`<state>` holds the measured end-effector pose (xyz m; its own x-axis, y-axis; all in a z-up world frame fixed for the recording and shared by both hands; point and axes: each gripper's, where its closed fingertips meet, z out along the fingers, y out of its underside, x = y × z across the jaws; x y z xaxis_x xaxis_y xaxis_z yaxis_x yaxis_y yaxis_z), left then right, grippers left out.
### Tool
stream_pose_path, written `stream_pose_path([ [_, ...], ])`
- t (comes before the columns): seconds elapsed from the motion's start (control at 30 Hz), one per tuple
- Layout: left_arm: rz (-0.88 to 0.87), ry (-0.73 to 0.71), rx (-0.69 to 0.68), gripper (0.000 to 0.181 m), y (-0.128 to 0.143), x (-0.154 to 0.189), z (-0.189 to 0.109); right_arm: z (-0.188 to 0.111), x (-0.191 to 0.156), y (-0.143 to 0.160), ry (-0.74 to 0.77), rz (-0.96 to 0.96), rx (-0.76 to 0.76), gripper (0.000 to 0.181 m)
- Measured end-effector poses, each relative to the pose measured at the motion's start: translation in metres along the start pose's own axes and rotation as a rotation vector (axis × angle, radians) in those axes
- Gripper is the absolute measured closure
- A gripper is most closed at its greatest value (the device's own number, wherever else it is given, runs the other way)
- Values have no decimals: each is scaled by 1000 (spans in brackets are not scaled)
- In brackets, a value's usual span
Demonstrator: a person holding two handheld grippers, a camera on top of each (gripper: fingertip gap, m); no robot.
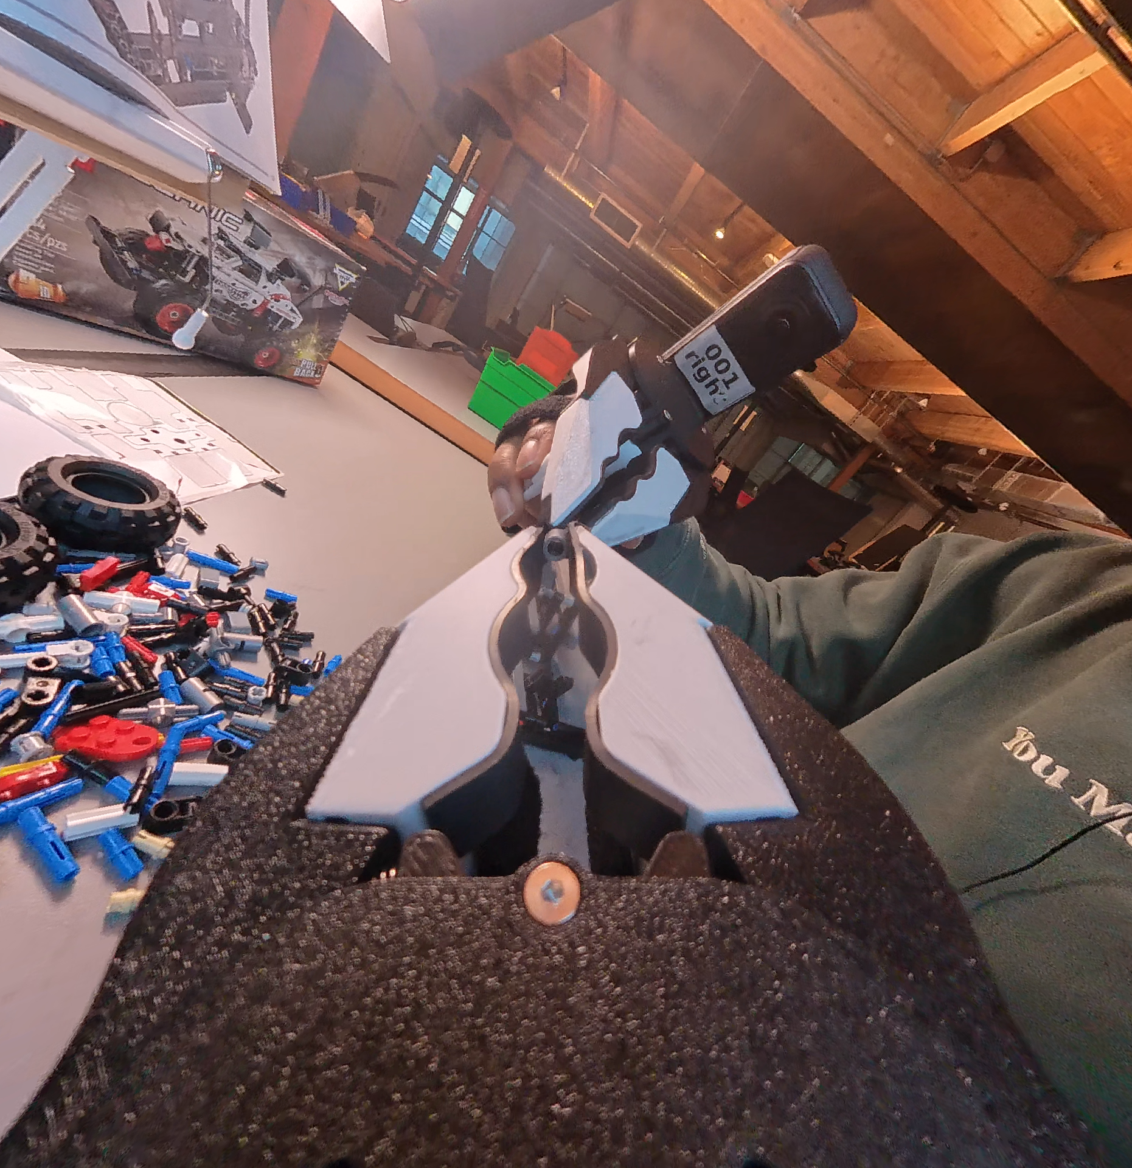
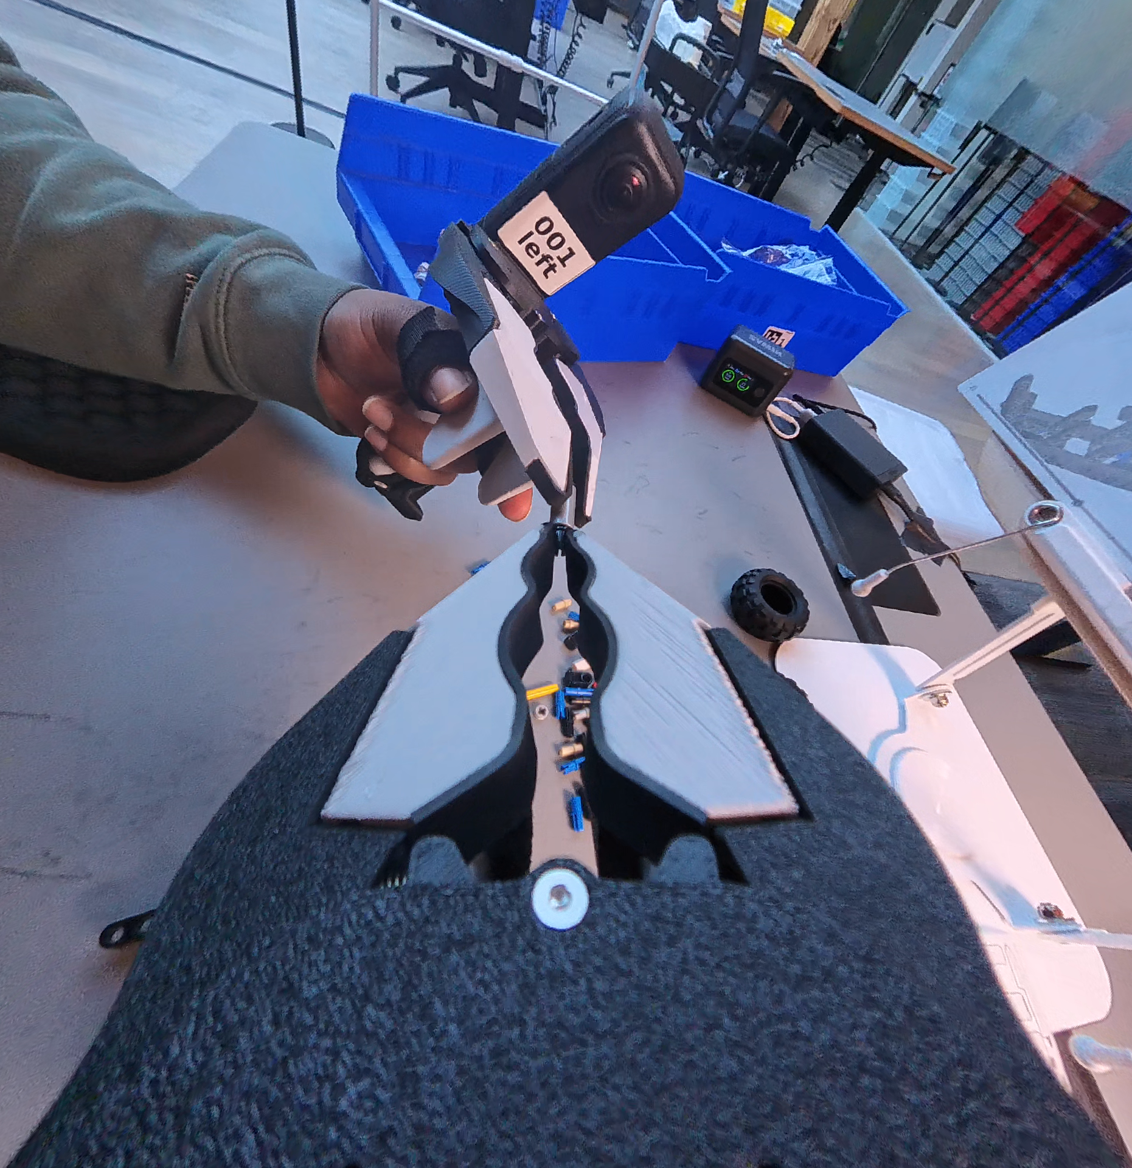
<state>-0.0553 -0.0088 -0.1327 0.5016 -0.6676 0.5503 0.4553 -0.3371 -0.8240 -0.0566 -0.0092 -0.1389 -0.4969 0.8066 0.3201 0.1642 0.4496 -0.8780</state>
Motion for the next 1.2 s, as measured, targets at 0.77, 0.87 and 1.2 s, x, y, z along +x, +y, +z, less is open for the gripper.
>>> stream_pose_path([
  [0.77, -4, 59, 121, 174, -25, -1, -35, 23, 84, 114, 311, 128, -387, 155],
  [0.87, 16, -39, 104, 174, -22, -16, -37, 9, 89, 99, 322, 171, -302, 156],
  [1.2, 377, -497, -66, 174, -51, -13, -67, -43, 67, 53, 298, 182, -91, 160],
])
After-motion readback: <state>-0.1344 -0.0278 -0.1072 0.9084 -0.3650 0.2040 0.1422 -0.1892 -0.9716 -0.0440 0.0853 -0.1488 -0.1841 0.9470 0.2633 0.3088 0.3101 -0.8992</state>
